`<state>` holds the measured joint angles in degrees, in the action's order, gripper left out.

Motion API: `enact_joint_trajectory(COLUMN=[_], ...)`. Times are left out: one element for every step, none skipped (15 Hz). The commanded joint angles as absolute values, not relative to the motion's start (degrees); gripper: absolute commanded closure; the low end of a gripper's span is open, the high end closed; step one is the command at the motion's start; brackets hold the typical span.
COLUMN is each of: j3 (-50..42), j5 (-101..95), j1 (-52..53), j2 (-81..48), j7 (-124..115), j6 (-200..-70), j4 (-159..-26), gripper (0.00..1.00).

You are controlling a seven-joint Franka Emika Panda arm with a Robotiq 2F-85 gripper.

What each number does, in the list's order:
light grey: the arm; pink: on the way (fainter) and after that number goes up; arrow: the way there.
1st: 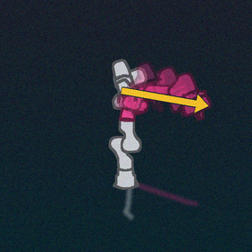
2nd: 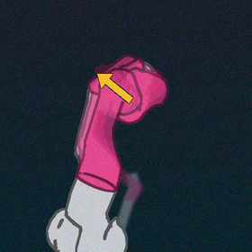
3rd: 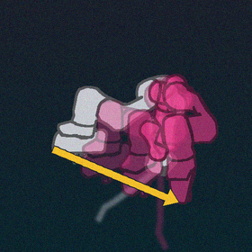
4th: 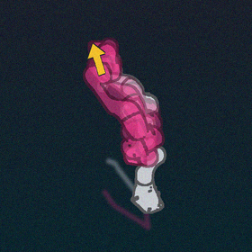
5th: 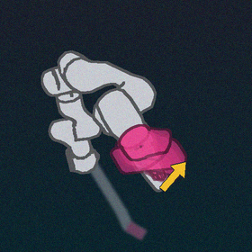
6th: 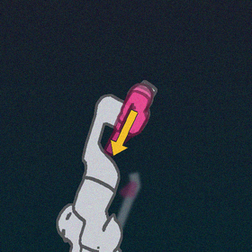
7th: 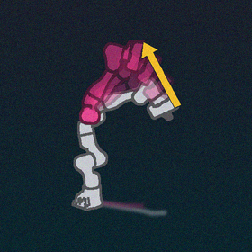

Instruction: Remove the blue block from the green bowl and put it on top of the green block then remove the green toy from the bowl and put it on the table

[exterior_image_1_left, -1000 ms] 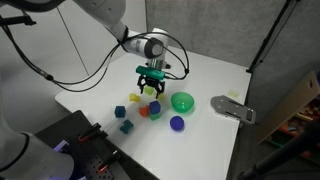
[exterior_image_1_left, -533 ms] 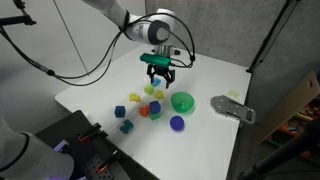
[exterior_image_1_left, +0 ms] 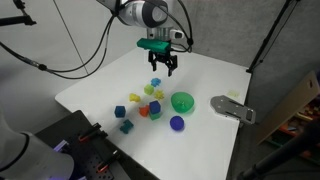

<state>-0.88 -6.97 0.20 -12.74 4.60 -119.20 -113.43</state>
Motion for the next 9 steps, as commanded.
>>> enact_joint_trajectory(j3=[0.1,0.4,0.7,1.0,1.2,1.4,1.6,1.7,1.7], j5=[-5.1,-4.4,-4.0,-3.9,-3.7,-3.7,-3.9,-3.7,-3.2], j1=[0.2,0.3,0.5,0.7,0.9,1.1,1.3,1.5,1.7], j2=[-6.1,-4.4,-2.9,-1.0,0.8,2.7,4.6,6.3,8.2], j7=[5.6,6.1,6.2,6.1,5.9,5.7,5.6,5.6,5.9], j6=[-118.0,-117.7,-117.3,-116.9,-116.3,-115.4,-114.7,-113.8,-112.6], j4=[-117.8,-118.9,-119.9,-121.3,-122.5,-123.7,-124.9,-125.7,-126.6], gripper=[0.0,0.0,0.0,0.0,0.0,0.0,0.0,0.0,0.0])
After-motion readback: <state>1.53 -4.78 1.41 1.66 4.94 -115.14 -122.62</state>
